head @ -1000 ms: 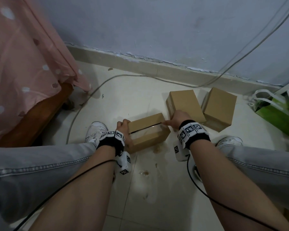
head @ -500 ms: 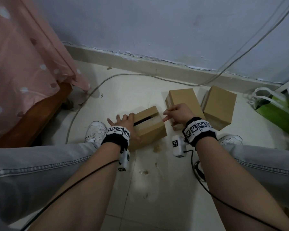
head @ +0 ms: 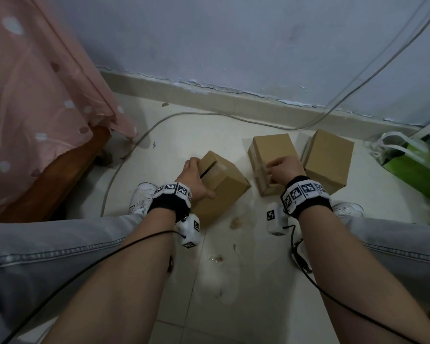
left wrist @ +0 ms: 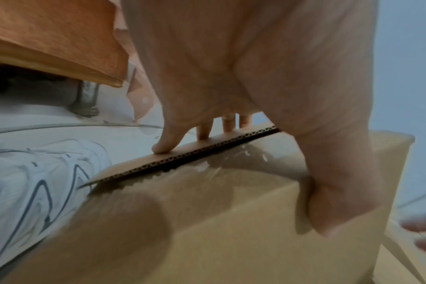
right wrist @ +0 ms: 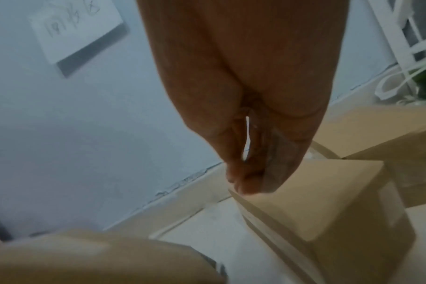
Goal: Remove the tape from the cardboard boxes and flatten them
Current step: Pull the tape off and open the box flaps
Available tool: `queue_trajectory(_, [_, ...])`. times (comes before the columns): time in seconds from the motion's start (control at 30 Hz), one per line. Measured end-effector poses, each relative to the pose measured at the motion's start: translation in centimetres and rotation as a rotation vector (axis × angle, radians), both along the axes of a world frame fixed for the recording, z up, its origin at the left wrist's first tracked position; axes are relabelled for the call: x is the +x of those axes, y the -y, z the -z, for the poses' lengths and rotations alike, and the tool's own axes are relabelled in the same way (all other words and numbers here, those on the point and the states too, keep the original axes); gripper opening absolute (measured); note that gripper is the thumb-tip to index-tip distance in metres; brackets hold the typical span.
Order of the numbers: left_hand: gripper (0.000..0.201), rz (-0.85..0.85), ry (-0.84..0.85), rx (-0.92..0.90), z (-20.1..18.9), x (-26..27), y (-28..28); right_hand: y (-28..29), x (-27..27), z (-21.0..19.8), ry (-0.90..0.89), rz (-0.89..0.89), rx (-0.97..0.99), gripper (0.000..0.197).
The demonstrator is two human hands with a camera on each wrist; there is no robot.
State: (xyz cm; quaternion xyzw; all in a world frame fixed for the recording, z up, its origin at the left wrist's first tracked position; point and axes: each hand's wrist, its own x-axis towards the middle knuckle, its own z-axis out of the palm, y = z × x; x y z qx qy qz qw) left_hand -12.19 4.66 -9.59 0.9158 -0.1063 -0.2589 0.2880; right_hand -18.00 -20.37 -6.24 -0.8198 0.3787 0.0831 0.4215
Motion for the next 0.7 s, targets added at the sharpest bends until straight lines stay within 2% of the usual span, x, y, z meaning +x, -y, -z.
queue_trajectory(0.13, [0.108, -0.114, -0.010, -0.034, -0.1, 0.1, -0.4, -0.6, -1.1, 1.5, -0.092, -0.010, -0.067, 0.013])
queue_trajectory(0.23, [0.107, -0.150, -0.025, -0.050, -0.1, 0.1, -0.3, -1.2, -2.4, 3.8, -0.076, 0.013, 0.012, 0.019])
queue_trajectory(0.33, [0.107, -0.153, -0.041, -0.050, 0.0, 0.1, -0.2, -1.7, -3.8, 6.4, -0.100, 0.050, 0.012, 0.016])
queue_trajectory(0.43, [0.108, -0.152, -0.050, -0.047, 0.1, 0.1, 0.1, -2.8, -5.0, 8.8, -0.249, -0.007, 0.009, 0.019])
queue_trajectory(0.5, [0.108, -0.152, -0.047, -0.039, 0.1, 0.0, 0.4, -3.7, -5.8, 9.8, -0.396, -0.041, 0.019, 0.016])
queue_trajectory(0.57, [0.109, -0.164, -0.036, -0.036, 0.2, 0.1, 0.6, -4.3, -6.3, 10.8, -0.468, -0.093, -0.007, 0.013])
queue_trajectory(0.63, [0.112, -0.183, -0.035, -0.031, 0.2, 0.2, 0.8, -4.4, -6.7, 11.9, -0.455, -0.136, -0.038, 0.008])
queue_trajectory(0.7, [0.120, -0.187, -0.050, -0.002, 0.3, 0.4, 0.9, -4.0, -6.7, 13.1, -0.400, -0.117, 0.018, 0.024])
